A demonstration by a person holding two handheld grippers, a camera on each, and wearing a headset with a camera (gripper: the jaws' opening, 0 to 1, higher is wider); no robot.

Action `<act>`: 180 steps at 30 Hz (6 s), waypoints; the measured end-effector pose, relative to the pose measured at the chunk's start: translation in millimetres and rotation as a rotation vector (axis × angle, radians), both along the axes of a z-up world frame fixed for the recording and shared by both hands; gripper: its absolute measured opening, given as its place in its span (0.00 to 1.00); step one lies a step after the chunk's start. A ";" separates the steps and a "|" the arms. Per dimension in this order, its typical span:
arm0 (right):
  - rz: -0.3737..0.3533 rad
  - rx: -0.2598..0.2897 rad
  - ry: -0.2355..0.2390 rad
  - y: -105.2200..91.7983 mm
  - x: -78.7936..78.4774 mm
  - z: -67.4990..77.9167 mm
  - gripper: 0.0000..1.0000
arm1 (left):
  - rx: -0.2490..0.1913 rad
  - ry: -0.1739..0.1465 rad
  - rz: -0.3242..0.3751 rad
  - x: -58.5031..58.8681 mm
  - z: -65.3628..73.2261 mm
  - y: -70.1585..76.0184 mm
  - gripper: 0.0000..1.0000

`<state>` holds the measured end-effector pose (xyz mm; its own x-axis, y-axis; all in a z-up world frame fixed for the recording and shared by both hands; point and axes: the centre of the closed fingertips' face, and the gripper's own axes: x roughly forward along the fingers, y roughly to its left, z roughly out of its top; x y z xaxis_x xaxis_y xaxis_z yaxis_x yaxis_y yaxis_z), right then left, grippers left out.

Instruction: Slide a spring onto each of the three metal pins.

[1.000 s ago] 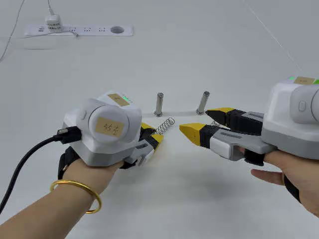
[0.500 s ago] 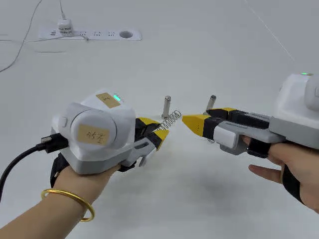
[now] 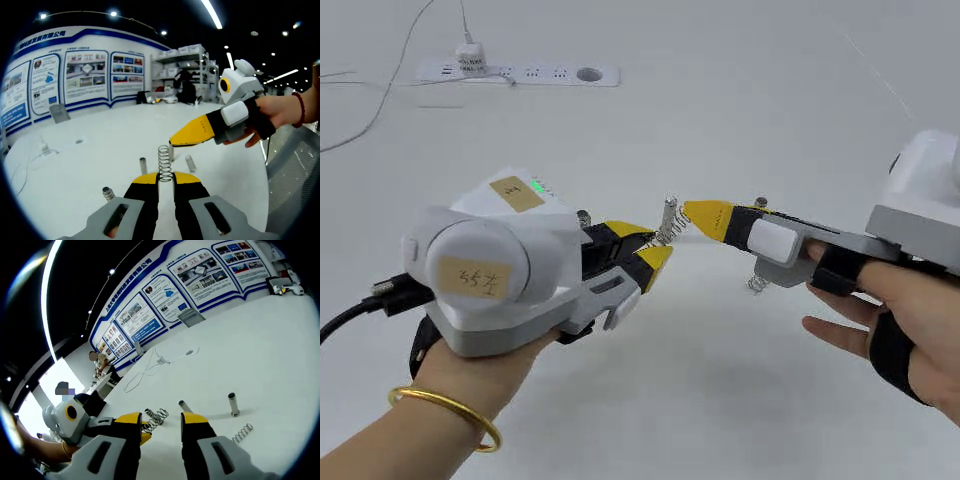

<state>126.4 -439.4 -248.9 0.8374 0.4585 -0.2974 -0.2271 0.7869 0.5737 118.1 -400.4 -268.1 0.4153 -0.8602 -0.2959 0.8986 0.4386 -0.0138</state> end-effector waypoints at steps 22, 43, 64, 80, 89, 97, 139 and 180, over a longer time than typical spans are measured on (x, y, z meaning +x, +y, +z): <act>0.001 0.140 0.024 18.0 2.4 8.0 0.17 | -0.071 0.008 0.007 -7.6 16.0 0.8 0.10; 0.066 0.128 -0.018 33.3 -1.5 15.6 0.11 | -0.066 0.065 0.030 -10.5 9.8 5.8 0.11; 0.032 0.054 -0.089 25.5 9.3 28.9 0.11 | -0.006 0.080 0.040 -13.0 -2.6 9.2 0.24; -0.020 -0.077 -0.172 12.0 32.6 33.1 0.11 | 0.022 0.109 0.131 -6.9 -6.7 30.8 0.46; -0.028 -0.167 -0.199 2.9 44.8 30.2 0.11 | 0.044 0.091 0.163 -3.3 -8.3 37.8 0.61; -0.025 -0.230 -0.207 -3.3 54.1 21.5 0.11 | 0.063 0.085 0.185 0.2 -12.2 42.7 0.76; 0.044 -0.479 -0.238 0.9 65.5 -8.2 0.11 | 0.056 0.132 0.199 3.2 -20.5 44.3 0.99; 0.125 -0.591 -0.126 10.5 49.6 -55.2 0.12 | 0.063 0.133 0.193 3.1 -21.8 44.3 0.96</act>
